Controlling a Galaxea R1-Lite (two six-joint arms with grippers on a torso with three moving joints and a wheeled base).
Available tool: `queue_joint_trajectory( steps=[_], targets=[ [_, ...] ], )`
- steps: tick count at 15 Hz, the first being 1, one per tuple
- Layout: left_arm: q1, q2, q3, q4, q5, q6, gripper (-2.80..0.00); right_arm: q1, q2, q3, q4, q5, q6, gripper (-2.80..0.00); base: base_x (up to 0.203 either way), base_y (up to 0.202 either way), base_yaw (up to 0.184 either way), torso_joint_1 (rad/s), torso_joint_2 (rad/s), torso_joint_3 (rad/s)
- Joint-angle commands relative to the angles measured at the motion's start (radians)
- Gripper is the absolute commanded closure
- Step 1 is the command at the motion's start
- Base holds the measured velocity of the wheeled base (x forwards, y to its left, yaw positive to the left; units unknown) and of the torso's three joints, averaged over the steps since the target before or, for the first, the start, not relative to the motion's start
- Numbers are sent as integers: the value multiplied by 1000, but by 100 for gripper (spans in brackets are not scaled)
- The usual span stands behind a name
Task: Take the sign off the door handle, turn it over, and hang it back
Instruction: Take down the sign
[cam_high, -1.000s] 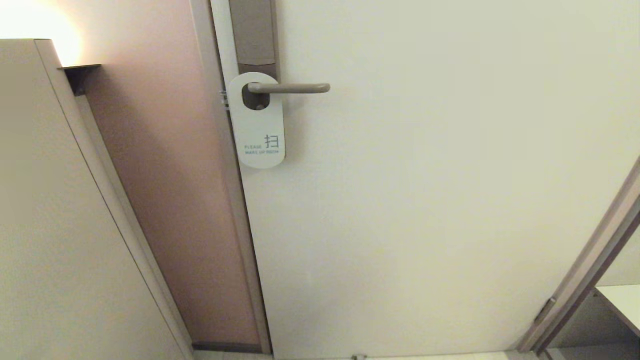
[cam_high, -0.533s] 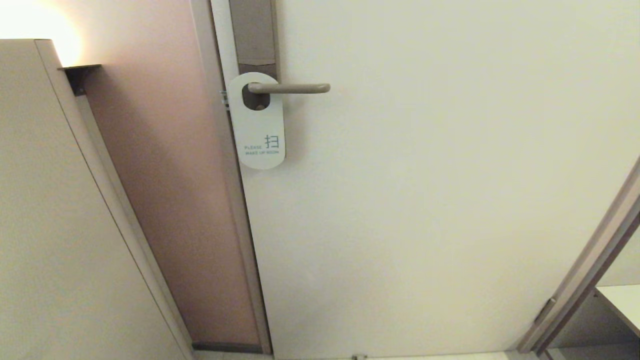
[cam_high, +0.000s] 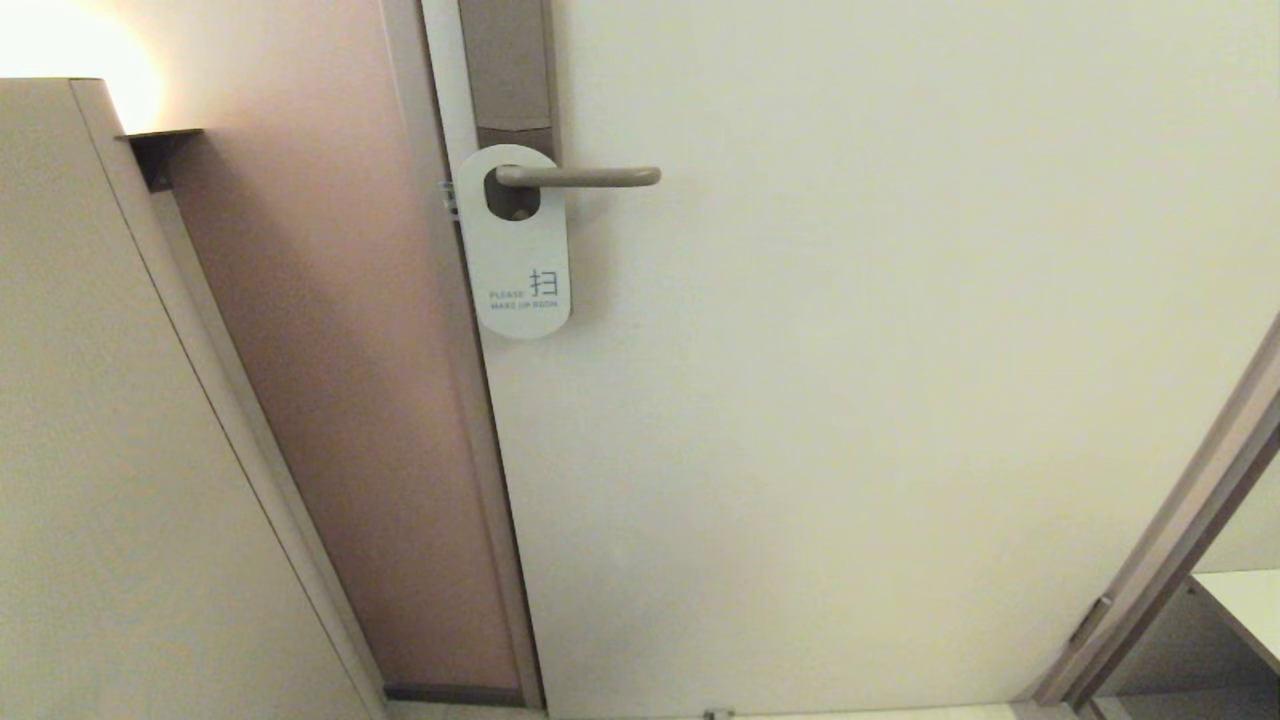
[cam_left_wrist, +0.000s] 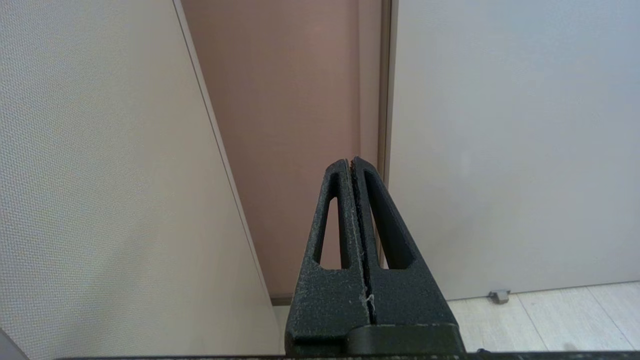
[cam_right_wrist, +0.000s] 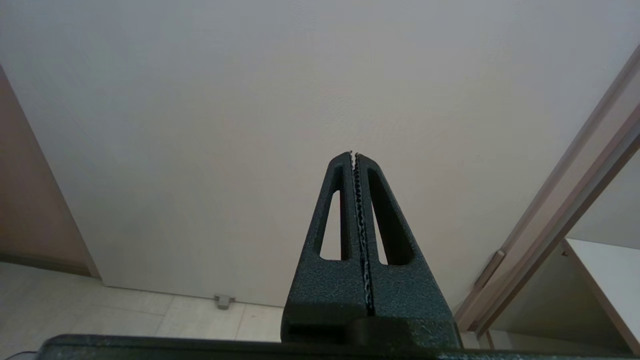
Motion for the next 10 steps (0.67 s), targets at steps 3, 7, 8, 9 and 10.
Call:
queue_joint_trajectory(
  steps=[3, 7, 8, 9, 10],
  targets=[
    [0, 1, 0, 0, 0, 0, 0, -1, 2, 0, 0, 1, 1, 0, 0, 0, 0, 0, 0, 0],
    [0, 1, 0, 0, -3, 0, 0, 1, 2, 0, 0, 1, 1, 0, 0, 0, 0, 0, 0, 0],
    [0, 1, 0, 0, 0, 0, 0, 1, 2, 0, 0, 1, 1, 0, 0, 0, 0, 0, 0, 0],
    [0, 1, 0, 0, 0, 0, 0, 0, 2, 0, 0, 1, 1, 0, 0, 0, 0, 0, 0, 0],
    [0, 1, 0, 0, 0, 0, 0, 1, 2, 0, 0, 1, 1, 0, 0, 0, 0, 0, 0, 0]
  ],
)
